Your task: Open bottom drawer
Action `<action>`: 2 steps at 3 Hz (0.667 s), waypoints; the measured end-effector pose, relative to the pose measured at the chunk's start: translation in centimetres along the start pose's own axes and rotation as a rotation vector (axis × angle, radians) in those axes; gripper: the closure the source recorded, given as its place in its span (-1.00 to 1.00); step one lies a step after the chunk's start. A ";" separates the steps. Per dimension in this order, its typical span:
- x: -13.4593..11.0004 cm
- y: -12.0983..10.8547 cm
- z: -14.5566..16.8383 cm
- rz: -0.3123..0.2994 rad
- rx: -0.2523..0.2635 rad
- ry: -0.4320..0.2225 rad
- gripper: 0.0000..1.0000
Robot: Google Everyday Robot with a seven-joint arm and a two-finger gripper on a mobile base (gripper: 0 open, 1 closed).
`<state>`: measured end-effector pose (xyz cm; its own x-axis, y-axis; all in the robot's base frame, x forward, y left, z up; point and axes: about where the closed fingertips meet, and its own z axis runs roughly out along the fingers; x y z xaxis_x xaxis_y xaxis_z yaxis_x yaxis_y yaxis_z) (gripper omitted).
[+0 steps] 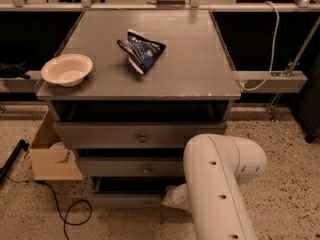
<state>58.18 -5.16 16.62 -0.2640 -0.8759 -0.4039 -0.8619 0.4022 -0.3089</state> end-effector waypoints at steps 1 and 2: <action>0.0 0.0 0.0 0.000 0.000 0.000 0.19; 0.0 0.0 0.0 0.000 0.000 0.000 -0.28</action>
Offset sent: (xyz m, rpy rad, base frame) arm 0.0000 0.0000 0.0000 0.0000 0.0000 0.0000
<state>58.18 -5.16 16.62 -0.2640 -0.8759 -0.4039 -0.8619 0.4022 -0.3089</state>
